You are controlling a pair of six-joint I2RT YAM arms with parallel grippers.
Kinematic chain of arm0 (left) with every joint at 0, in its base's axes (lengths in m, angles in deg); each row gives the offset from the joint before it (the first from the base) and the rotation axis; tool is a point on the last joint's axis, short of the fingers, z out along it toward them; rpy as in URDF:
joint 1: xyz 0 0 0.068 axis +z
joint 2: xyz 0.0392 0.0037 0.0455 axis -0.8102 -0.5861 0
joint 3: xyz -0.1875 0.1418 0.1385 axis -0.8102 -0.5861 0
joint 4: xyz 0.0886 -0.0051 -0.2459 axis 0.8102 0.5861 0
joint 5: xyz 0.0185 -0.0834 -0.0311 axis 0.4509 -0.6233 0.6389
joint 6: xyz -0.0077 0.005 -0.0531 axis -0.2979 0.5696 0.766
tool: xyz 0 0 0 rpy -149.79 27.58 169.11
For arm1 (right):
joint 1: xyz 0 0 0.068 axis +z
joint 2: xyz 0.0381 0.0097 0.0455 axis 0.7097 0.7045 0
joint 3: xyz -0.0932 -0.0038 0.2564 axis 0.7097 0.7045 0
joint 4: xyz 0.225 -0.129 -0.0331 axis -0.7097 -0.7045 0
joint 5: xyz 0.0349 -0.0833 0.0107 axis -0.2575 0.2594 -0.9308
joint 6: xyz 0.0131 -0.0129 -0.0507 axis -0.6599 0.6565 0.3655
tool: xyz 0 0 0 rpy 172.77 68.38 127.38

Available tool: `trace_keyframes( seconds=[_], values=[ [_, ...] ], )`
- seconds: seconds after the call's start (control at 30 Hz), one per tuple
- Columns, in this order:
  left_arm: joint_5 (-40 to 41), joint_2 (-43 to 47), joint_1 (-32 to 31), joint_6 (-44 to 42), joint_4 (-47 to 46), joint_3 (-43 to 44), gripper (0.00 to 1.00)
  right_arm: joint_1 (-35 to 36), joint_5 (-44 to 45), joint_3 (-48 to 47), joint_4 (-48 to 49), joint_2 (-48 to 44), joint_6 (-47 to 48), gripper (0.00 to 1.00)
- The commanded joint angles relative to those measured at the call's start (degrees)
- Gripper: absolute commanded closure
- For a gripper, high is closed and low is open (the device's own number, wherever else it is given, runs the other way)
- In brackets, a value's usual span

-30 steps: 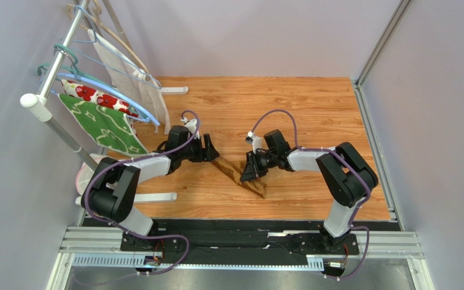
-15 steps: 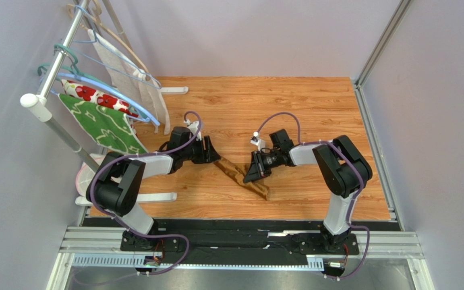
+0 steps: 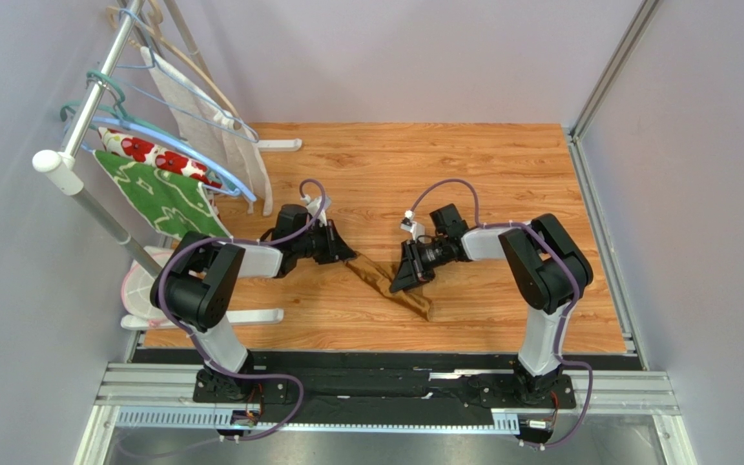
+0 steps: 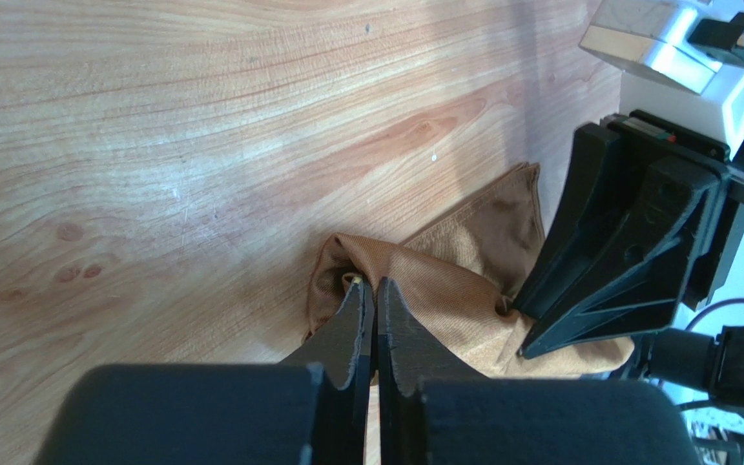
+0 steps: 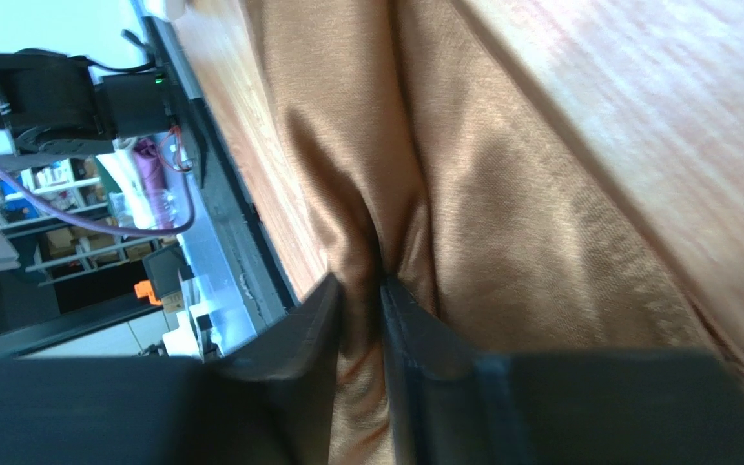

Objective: Fold the napkin, place the utensils inside, and roll it up
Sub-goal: Roll the napkin with the utensil

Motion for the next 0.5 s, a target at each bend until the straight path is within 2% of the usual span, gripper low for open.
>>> trace_keyframes(
  seconds=[0.0,0.03,0.23,0.3,0.33,0.37,0.43,0.47],
  values=[
    [0.8,0.9,0.2,-1.8,1.8,2.4,1.00,-0.1,9.4,-2.7,-8.7,-1.1,3.5,0.64],
    [1.2,1.0,0.2,-2.6,2.4,2.6,1.00,-0.1,9.9,-3.4,-10.1,-2.0,3.8,0.51],
    [2.5,0.4,0.2,-4.4,6.8,4.4,1.00,1.5,19.3,-7.8,-17.4,-11.3,5.2,0.40],
    [2.3,0.0,0.2,-4.5,7.4,4.7,1.00,3.8,26.1,-8.9,-19.3,-14.7,6.1,0.39],
    [2.2,-0.2,0.2,-4.6,7.5,4.9,1.00,7.3,29.0,-9.0,-19.8,-15.9,7.1,0.39],
    [2.2,-0.2,0.2,-4.6,7.7,4.9,1.00,9.4,37.1,-9.1,-20.0,-16.8,7.5,0.39],
    [2.1,-0.2,0.2,-4.8,8.1,5.2,1.00,16.7,46.1,-8.1,-19.1,-19.8,8.3,0.39],
    [2.3,-0.2,0.2,-4.9,8.1,5.2,1.00,19.2,54.0,-7.5,-17.5,-20.5,8.8,0.39]
  ],
)
